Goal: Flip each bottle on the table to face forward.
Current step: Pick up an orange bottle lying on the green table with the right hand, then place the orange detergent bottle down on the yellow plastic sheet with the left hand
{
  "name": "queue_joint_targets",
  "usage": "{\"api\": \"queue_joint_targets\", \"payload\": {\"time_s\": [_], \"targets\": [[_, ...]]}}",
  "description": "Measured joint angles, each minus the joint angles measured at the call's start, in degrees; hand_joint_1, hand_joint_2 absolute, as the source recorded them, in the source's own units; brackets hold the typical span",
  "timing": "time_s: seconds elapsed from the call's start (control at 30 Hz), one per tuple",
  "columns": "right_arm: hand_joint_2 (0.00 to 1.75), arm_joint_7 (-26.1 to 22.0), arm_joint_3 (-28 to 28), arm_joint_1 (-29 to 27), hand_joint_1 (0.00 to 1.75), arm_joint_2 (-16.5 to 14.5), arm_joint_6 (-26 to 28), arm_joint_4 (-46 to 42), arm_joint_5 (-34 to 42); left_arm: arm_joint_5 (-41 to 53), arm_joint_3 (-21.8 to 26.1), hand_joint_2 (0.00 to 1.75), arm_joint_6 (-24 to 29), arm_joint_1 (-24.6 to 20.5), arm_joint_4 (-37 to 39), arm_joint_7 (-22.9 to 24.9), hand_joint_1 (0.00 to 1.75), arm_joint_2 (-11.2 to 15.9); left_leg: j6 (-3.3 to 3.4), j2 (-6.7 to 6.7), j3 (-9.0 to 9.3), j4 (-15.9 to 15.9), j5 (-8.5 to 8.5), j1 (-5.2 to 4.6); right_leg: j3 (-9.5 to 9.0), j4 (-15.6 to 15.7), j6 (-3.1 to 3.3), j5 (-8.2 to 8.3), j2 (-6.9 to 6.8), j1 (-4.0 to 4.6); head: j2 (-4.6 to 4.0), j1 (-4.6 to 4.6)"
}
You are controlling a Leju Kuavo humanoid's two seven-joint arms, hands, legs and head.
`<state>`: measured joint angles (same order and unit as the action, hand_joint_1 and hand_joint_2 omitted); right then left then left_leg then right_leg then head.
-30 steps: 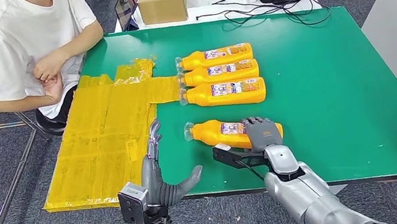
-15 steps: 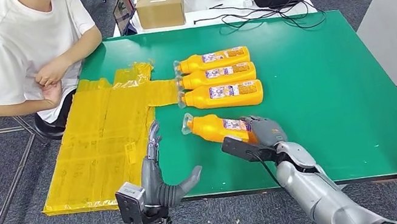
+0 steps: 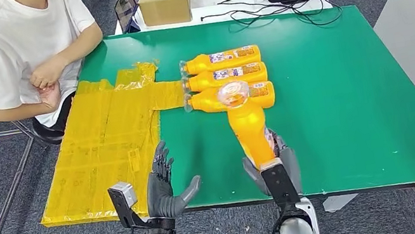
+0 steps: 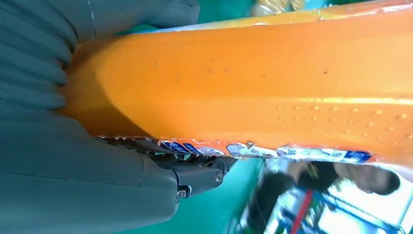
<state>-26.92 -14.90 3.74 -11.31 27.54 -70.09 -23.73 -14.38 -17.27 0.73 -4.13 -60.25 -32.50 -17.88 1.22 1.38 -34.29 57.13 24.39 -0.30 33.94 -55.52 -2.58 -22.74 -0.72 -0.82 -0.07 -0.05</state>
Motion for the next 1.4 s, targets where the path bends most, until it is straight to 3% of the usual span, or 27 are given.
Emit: {"api": "queue_joint_targets", "payload": {"time_s": [0.23,0.4,0.73,1.2,1.4], "targets": [[1.75,-1.55,-1.73,-1.39,1.75,-0.09,-3.2,-2.83,-3.17,-0.43,-2.37,1.75,-13.37,-0.19,1.12,0.84,0.0,0.04,0.03,-0.09,-0.2,0.01,0.02,-0.07,0.15,0.01,-0.01,-0.01,-0.09,-0.06,0.0,0.01],[1.75,-1.82,-6.16,-1.44,1.75,-0.45,-3.39,-2.42,-8.75,0.87,-3.62,1.75,-12.28,-0.4,0.85,0.57,0.0,0.1,0.01,-0.16,-0.2,0.0,0.01,-0.02,0.19,0.01,-0.01,-0.01,-0.12,-0.01,0.0,-0.01],[1.75,-1.6,-9.53,-1.58,1.75,-0.64,-3.32,-1.83,-10.23,0.9,-3.86,1.75,-11.39,-0.46,0.76,0.62,0.0,0.15,0.01,-0.19,-0.24,0.0,0.01,-0.03,0.19,0.01,-0.01,-0.01,-0.13,-0.03,0.0,0.01],[1.75,5.37,-16.5,1.14,1.75,-0.89,-2.59,6.64,-20.04,-1.41,-3.05,1.75,-11.9,-0.31,0.36,2.89,0.0,0.15,0.01,-0.21,-0.29,0.0,0.0,-0.02,0.25,0.01,0.0,-0.01,-0.2,-0.01,0.0,0.0],[1.75,5.79,-17.4,2.64,1.75,-1.09,-2.7,9.14,-20.51,-1.5,-2.07,1.75,-12.11,-0.13,0.26,3.33,0.0,0.15,0.02,-0.23,-0.3,0.01,0.0,-0.03,0.25,0.01,0.0,-0.01,-0.21,-0.02,0.0,0.01]]}}
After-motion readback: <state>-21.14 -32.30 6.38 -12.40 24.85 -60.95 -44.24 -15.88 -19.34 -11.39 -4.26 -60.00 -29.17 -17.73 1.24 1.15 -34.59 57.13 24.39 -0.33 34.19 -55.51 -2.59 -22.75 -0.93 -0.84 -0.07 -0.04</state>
